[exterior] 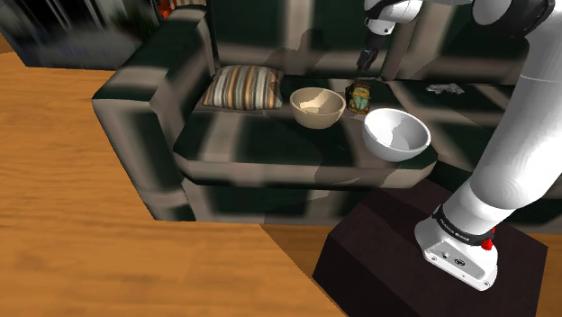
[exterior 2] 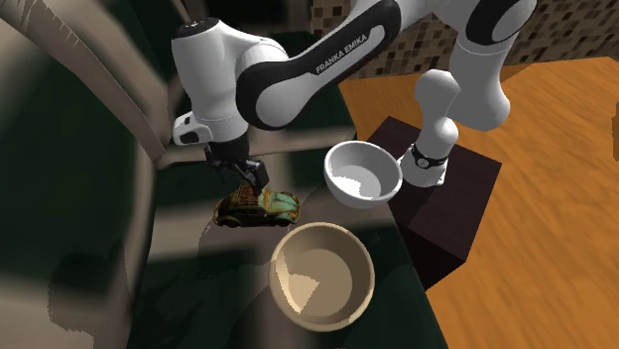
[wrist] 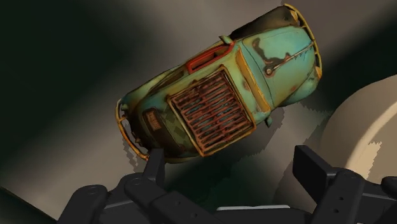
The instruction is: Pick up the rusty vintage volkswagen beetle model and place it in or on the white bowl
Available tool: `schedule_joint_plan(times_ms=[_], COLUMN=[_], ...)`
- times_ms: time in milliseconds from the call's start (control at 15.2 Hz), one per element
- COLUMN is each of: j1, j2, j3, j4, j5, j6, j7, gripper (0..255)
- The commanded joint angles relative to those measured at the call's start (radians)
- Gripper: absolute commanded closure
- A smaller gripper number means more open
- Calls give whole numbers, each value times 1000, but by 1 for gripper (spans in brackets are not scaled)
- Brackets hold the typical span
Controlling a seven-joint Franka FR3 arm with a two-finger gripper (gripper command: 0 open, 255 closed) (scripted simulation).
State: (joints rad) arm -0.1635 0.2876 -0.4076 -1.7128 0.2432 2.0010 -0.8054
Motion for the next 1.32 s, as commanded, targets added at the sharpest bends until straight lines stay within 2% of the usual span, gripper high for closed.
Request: schedule_joint_plan(times_ms=[0, 330, 792, 858, 1254], j1=[-2, -2, -2, -2, -3], j2=[14, 36, 36, 36, 46], j3=[2, 9, 9, 9, 11], j4=[-7, -38, -38, -38, -29], j5=[9, 23, 23, 23, 26], j6=[19, 71, 71, 71, 71], j7=[-7, -16, -16, -16, -16], gripper=[0, 0, 0, 255, 255])
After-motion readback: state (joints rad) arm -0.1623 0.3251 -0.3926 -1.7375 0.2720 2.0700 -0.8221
